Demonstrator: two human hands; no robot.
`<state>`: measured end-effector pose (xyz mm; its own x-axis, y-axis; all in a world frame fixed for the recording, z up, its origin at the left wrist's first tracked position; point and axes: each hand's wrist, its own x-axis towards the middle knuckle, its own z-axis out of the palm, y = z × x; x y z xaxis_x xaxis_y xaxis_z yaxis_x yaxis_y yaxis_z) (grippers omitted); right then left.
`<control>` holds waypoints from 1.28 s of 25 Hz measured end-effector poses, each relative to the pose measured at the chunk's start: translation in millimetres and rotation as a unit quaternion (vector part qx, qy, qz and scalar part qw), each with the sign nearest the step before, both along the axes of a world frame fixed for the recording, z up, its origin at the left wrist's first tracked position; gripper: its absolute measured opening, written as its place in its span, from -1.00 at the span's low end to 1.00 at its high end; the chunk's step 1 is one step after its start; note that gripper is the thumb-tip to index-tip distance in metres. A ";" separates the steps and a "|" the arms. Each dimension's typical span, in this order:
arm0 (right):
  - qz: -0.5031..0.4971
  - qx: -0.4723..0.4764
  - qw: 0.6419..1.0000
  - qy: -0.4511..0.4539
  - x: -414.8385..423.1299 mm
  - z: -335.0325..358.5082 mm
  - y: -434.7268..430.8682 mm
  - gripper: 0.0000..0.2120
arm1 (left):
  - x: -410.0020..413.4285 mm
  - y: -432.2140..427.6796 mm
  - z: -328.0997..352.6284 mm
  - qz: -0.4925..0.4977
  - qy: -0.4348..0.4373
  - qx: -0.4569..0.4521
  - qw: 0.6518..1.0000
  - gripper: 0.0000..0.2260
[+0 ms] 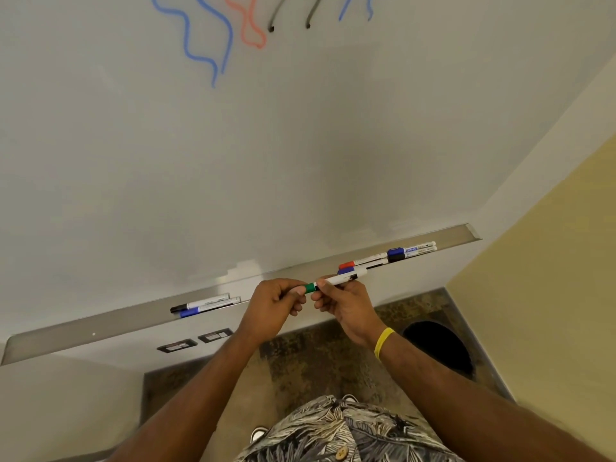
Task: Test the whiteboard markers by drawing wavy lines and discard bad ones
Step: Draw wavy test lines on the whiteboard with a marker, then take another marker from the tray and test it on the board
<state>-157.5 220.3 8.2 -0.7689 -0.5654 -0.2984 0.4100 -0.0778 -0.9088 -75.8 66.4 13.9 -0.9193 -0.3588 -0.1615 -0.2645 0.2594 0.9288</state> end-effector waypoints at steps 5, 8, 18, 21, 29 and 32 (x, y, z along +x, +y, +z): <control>0.039 0.218 0.959 0.177 -7.5 -6.5 8.9 -0.68 | -5.5 9.8 -12.5 0.019 -0.013 0.004 1.000 -0.81; 0.064 0.370 0.775 0.508 -11.2 -21.1 31.1 -0.71 | -13.9 13.9 -19.1 -0.017 -0.047 -0.053 0.997 -0.83; 0.145 0.514 0.776 0.336 -16.0 -70.4 114.9 -0.69 | -69.4 77.9 -51.7 -0.235 -0.116 -0.163 0.951 -0.73; 0.116 0.567 0.779 0.240 -16.4 -100.7 166.9 -0.67 | -89.5 98.7 -57.7 -0.299 -0.164 -0.167 0.925 -0.67; 0.069 0.630 0.761 0.138 -56.2 -133.3 271.3 -0.65 | -132.3 143.1 -66.0 -0.398 -0.237 -0.237 0.854 -0.65; 0.048 0.636 0.754 0.157 -85.2 -136.0 293.3 -0.44 | -141.7 159.5 -62.8 -0.403 -0.228 -0.242 0.853 -0.60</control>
